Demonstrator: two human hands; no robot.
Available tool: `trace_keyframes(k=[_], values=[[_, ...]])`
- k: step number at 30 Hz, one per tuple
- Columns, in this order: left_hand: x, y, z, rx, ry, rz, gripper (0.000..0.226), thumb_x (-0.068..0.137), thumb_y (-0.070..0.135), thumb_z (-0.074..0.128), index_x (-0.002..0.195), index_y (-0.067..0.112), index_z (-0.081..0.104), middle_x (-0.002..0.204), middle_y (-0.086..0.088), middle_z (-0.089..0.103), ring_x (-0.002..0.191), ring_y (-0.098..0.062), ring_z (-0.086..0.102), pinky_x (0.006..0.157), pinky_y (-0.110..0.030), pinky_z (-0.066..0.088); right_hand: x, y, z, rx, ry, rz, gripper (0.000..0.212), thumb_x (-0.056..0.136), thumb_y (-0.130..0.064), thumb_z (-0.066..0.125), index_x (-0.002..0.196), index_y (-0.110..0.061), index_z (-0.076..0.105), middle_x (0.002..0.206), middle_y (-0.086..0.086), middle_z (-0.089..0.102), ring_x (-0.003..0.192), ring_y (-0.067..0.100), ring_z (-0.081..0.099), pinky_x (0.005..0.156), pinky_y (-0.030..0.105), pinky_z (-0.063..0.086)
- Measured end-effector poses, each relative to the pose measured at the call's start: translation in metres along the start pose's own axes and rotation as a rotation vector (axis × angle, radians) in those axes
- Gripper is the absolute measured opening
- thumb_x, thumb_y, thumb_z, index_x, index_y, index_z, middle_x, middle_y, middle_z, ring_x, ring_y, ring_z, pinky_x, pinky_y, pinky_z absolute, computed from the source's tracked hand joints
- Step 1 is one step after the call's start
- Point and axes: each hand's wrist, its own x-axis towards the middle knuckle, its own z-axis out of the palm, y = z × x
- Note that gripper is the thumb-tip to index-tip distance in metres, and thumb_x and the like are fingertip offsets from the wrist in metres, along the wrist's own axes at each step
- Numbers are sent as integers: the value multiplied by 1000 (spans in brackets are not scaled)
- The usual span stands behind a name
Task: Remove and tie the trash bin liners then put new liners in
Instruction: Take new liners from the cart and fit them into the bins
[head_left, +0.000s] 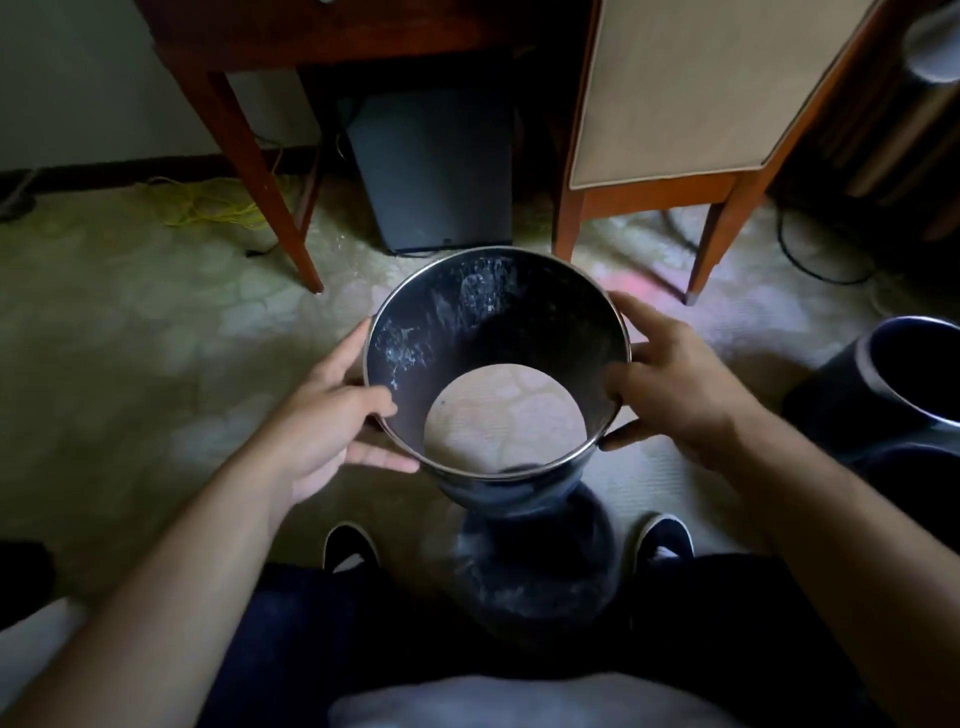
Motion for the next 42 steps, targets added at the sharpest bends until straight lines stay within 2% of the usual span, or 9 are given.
trace_keyframes(k=[7, 10, 14, 15, 17, 20, 29, 35, 42], values=[[-55, -30, 24, -35, -6, -15, 87, 89, -15, 47, 135, 58, 49, 131, -10, 62, 104, -36, 68, 62, -49, 61, -66, 11, -13, -89, 57, 35, 64, 85, 5, 54, 120, -49, 57, 88, 7, 74, 73, 19, 71, 56, 49, 63], [-64, -43, 35, -6, -21, -23, 89, 88, -16, 45, 136, 59, 46, 136, -4, 60, 105, -32, 67, 64, -49, 61, -76, 27, -15, -142, 92, 25, 71, 80, 14, 50, 117, -47, 57, 74, 8, 70, 54, 9, 61, 55, 23, 58], [-65, -54, 41, -12, -7, -66, 90, 88, -17, 45, 143, 54, 41, 133, 0, 61, 104, -31, 67, 61, -47, 61, -82, 42, -17, -121, 84, 73, 69, 83, 15, 48, 114, -46, 53, 56, -5, 65, 44, 0, 56, 47, 12, 46], [-65, -57, 42, -14, -9, -76, 91, 88, -17, 45, 145, 54, 39, 134, 0, 61, 106, -31, 67, 61, -47, 61, -82, 46, -16, -118, 85, 83, 69, 83, 15, 48, 114, -47, 53, 53, -8, 65, 45, 0, 57, 48, 15, 50], [-63, -63, 44, -17, -10, -96, 92, 88, -17, 44, 147, 53, 37, 135, -1, 61, 108, -31, 66, 60, -46, 61, -81, 53, -13, -91, 67, 116, 72, 82, 14, 46, 113, -50, 56, 61, -1, 70, 54, 6, 63, 58, 36, 63], [-60, -71, 48, -28, -9, -120, 92, 88, -18, 43, 146, 53, 38, 134, 2, 62, 111, -32, 65, 60, -46, 61, -81, 61, -13, -40, 36, 160, 78, 80, 14, 46, 103, -59, 58, 80, 12, 75, 66, 20, 70, 69, 61, 59], [-55, -83, 54, -46, 2, -144, 94, 87, -18, 43, 147, 53, 36, 137, 4, 60, 110, -30, 64, 62, -47, 61, -78, 71, -12, -12, 18, 229, 78, 85, 15, 45, 109, -59, 53, 83, 4, 76, 66, 19, 74, 57, 54, 62], [-57, -87, 50, -61, 8, -171, 94, 88, -18, 44, 150, 52, 32, 139, 3, 57, 114, -31, 63, 64, -49, 61, -79, 73, -7, -28, 9, 255, 80, 86, 15, 46, 133, -50, 52, 87, 5, 76, 67, 16, 75, 59, 55, 62], [-63, -89, 53, -64, 10, -153, 94, 88, -19, 43, 149, 51, 32, 142, 9, 50, 106, -25, 61, 65, -51, 62, -84, 79, -5, -48, 16, 232, 79, 84, 15, 46, 122, -55, 52, 75, 0, 75, 67, 22, 75, 59, 59, 61]])
